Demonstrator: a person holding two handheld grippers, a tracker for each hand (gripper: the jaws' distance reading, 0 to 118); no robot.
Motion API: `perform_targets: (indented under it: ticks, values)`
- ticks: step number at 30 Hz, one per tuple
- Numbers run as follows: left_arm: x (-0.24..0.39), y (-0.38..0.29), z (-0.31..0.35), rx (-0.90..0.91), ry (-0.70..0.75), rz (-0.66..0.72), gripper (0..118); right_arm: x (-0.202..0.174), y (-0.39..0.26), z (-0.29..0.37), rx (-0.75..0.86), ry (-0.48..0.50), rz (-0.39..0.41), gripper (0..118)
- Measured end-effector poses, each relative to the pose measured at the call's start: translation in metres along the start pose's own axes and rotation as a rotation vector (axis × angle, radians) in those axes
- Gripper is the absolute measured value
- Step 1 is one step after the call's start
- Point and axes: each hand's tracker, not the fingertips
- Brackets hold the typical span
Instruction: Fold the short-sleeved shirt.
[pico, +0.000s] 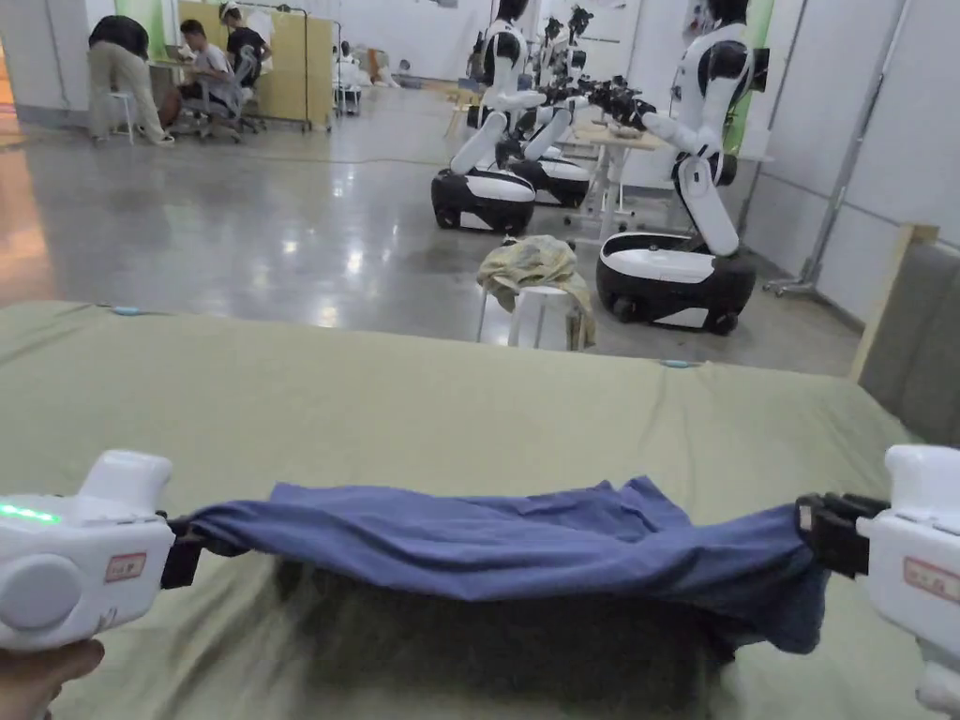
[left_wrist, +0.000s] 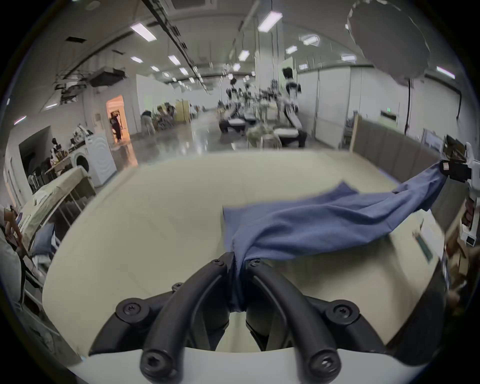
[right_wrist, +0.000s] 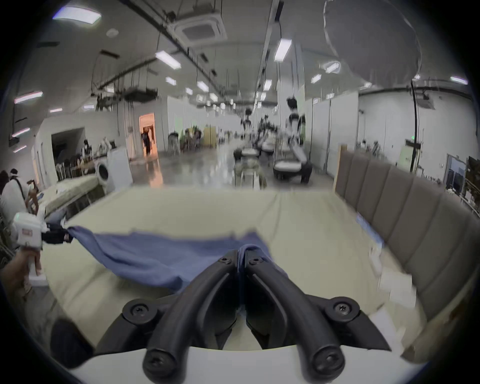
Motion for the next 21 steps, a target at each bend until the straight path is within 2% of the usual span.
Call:
perform_targets:
  ticks: [2, 4, 5, 6, 7, 8, 9, 10, 11, 12, 13, 15, 16, 17, 18, 19, 20, 21]
  values:
    - [0.001, -0.045, -0.008, -0.080, -0.027, -0.019, 9, 0.000, -0.058, -0.011, -0.189, 0.041, -0.002, 5]
    - [0.001, -0.077, -0.020, -0.154, -0.020, -0.036, 9, -0.004, -0.107, -0.024, -0.319, 0.061, -0.032, 5]
    - [0.001, -0.084, -0.024, -0.149, -0.029, -0.047, 9, -0.014, -0.122, -0.027, -0.351, 0.068, -0.019, 5]
    - [0.001, -0.088, -0.024, -0.143, -0.027, -0.063, 12, -0.017, -0.126, -0.028, -0.340, 0.053, 0.003, 6]
    - [0.002, -0.089, -0.022, -0.141, -0.015, -0.099, 25, -0.018, -0.128, -0.026, -0.312, 0.044, 0.013, 7]
    - [0.003, -0.086, -0.016, -0.124, -0.004, -0.119, 53, -0.018, -0.126, -0.023, -0.292, 0.052, 0.019, 25]
    - [0.003, -0.082, -0.006, -0.098, 0.021, -0.145, 72, -0.020, -0.119, -0.014, -0.264, 0.071, 0.026, 58]
    - [0.004, -0.077, 0.011, -0.074, 0.023, -0.149, 82, -0.024, -0.113, -0.005, -0.234, 0.076, 0.043, 100]
    - [0.006, -0.072, 0.030, -0.029, 0.019, -0.150, 82, -0.028, -0.109, 0.005, -0.191, 0.083, 0.059, 118]
    - [0.014, -0.069, 0.052, 0.033, 0.029, -0.146, 82, -0.031, -0.105, 0.020, -0.106, 0.076, 0.069, 114]
    - [0.018, -0.068, 0.072, 0.089, 0.036, -0.145, 82, -0.040, -0.095, 0.041, -0.097, 0.085, 0.082, 114]
    - [0.024, -0.074, 0.100, 0.129, 0.042, -0.138, 82, -0.053, -0.093, 0.063, -0.029, 0.096, 0.072, 114]
    - [0.029, -0.079, 0.107, 0.126, 0.064, -0.127, 81, -0.060, -0.095, 0.073, 0.013, 0.092, 0.059, 109]
    - [0.031, -0.084, 0.111, 0.120, 0.093, -0.111, 77, -0.071, -0.087, 0.079, 0.028, 0.086, 0.053, 90]
    - [0.029, -0.090, 0.115, 0.105, 0.089, -0.091, 63, -0.079, -0.087, 0.084, 0.029, 0.074, 0.053, 59]
    - [0.023, -0.093, 0.114, 0.053, 0.068, -0.044, 33, -0.086, -0.089, 0.087, 0.038, 0.045, 0.062, 24]
    - [0.021, -0.097, 0.106, 0.003, 0.068, -0.018, 5, -0.091, -0.092, 0.088, 0.039, 0.020, 0.070, 4]
    - [0.017, -0.099, 0.101, -0.036, 0.081, -0.004, 5, -0.087, -0.099, 0.076, 0.039, 0.017, 0.063, 4]
